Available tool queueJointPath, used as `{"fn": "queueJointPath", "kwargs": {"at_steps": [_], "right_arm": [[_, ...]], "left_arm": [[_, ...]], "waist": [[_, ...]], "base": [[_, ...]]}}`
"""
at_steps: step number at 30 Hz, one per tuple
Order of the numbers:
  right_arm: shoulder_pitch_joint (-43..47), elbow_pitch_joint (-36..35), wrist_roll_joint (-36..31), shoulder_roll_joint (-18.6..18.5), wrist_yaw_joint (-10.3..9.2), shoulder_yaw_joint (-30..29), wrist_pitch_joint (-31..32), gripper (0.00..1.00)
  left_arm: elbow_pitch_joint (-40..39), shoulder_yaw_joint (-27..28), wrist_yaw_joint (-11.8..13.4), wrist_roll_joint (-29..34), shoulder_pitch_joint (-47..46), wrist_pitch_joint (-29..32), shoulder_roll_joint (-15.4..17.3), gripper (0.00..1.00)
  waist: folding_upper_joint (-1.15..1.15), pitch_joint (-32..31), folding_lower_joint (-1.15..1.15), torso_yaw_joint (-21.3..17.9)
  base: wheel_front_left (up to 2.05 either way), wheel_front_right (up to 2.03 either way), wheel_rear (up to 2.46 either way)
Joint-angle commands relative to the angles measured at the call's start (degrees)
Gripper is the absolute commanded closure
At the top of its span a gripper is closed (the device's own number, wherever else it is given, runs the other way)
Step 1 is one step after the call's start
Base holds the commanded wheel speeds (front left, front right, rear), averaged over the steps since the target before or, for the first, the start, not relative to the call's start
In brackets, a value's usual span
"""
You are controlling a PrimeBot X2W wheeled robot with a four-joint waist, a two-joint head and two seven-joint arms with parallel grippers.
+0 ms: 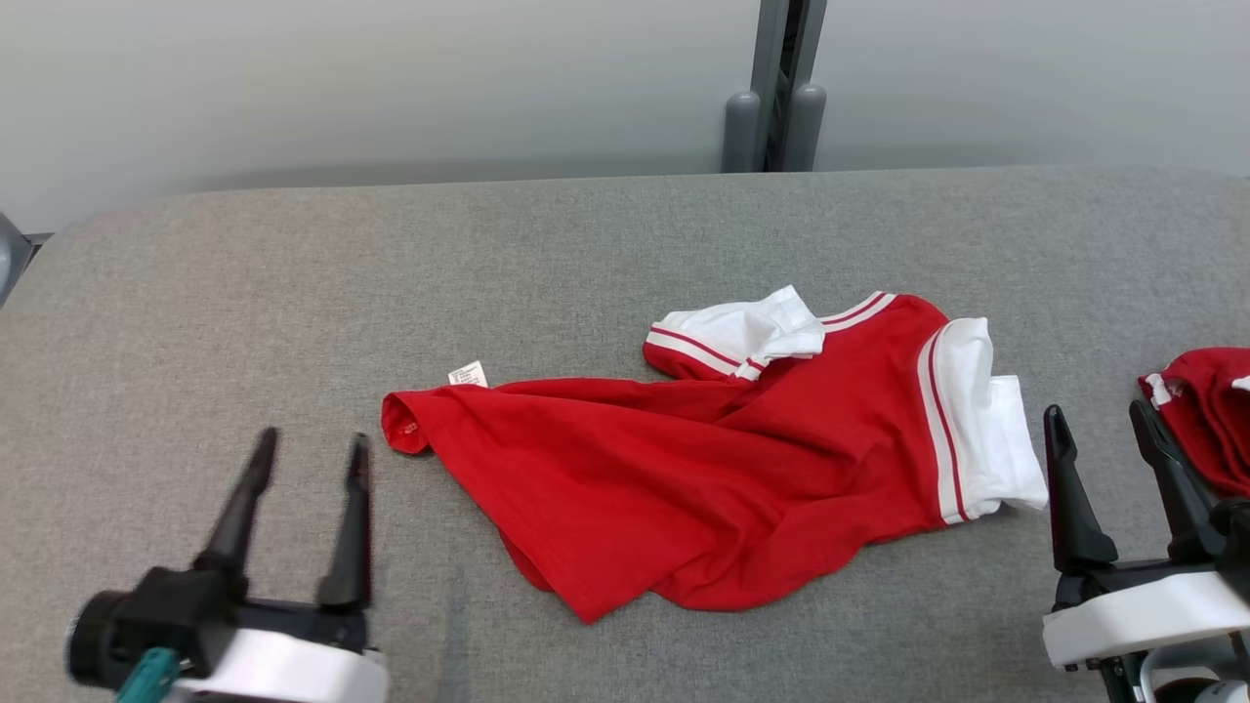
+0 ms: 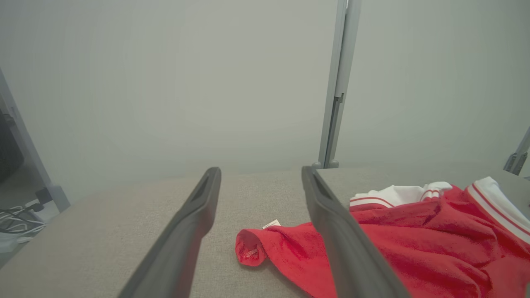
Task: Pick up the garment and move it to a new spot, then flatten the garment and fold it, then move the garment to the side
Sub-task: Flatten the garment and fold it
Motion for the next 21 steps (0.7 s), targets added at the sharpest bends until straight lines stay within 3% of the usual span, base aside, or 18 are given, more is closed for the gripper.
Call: {"fn": "queueJointPath", "kwargs": {"at_steps": [1,13,21], "right_arm": [[-0.2,-0.4,-0.3,-0.1,0.01,0.0,0.2,0.0],[-1.3,0.4,0.1,-0.1,0.01,1.0,-0.4,0.0],[-2.5,1.3,-0.6,-0.3,0.01,1.3,-1.1,0.0]], "left_arm": [[0.0,-0.6,-0.6,-0.6,-0.9,0.7,-0.1,0.0],[6.3,-10.7,-7.3,-10.3,-0.7,18.6,-3.9,0.0],[12.0,-11.1,-10.5,-14.9,-3.0,21.9,-4.8,0.0]], "waist": [[0.0,0.2,0.0,-0.1],[0.0,3.2,0.0,-2.0],[0.0,4.6,0.0,-3.1]], "base": [[0.0,0.0,0.0],[0.0,0.0,0.0],[0.0,0.0,0.0]]}}
